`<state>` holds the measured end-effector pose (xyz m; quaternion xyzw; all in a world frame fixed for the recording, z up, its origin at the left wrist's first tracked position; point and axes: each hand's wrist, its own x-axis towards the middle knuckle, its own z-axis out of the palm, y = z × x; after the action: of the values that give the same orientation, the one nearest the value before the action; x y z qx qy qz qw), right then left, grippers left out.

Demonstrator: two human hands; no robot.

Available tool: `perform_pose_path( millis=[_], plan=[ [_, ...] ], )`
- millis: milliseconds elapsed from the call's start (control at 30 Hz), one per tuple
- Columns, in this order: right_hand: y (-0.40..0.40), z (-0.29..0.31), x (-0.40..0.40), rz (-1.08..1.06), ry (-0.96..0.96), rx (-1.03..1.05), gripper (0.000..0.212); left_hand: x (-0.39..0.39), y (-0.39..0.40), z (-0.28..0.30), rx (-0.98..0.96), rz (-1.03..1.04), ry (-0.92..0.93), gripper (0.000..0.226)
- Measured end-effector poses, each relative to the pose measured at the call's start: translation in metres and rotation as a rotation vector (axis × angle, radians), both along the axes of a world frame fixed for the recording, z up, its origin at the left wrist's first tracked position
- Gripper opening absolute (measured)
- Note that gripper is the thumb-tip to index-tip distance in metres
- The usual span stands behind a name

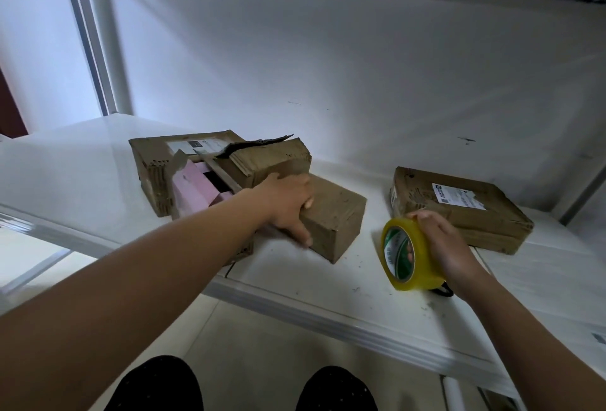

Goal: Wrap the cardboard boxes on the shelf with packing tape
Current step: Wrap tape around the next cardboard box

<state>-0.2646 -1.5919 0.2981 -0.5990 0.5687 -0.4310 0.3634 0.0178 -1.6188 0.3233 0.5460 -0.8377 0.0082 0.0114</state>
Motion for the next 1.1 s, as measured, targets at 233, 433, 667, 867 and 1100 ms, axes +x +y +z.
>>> perform_pose_path(
  millis=[233,433,667,867,1100],
  plan=[
    [-0.002,0.000,0.001,-0.002,-0.008,0.012,0.021,-0.049,0.006,0.006,0.133,0.310,0.378,0.097],
    [-0.003,-0.001,0.001,-0.002,-0.013,0.015,0.021,-0.080,0.010,-0.007,0.006,0.053,0.036,0.059],
    [0.000,0.000,0.000,0.015,-0.058,0.033,0.021,-0.041,0.001,0.012,-0.154,-0.159,-0.089,0.040],
    [0.003,0.001,0.000,0.031,-0.051,0.025,0.022,-0.085,0.002,0.010,-0.001,0.207,0.353,0.072],
    [0.010,-0.004,-0.002,0.019,-0.061,-0.001,0.024,-0.094,-0.009,0.005,0.366,0.394,0.244,0.091]
  ],
)
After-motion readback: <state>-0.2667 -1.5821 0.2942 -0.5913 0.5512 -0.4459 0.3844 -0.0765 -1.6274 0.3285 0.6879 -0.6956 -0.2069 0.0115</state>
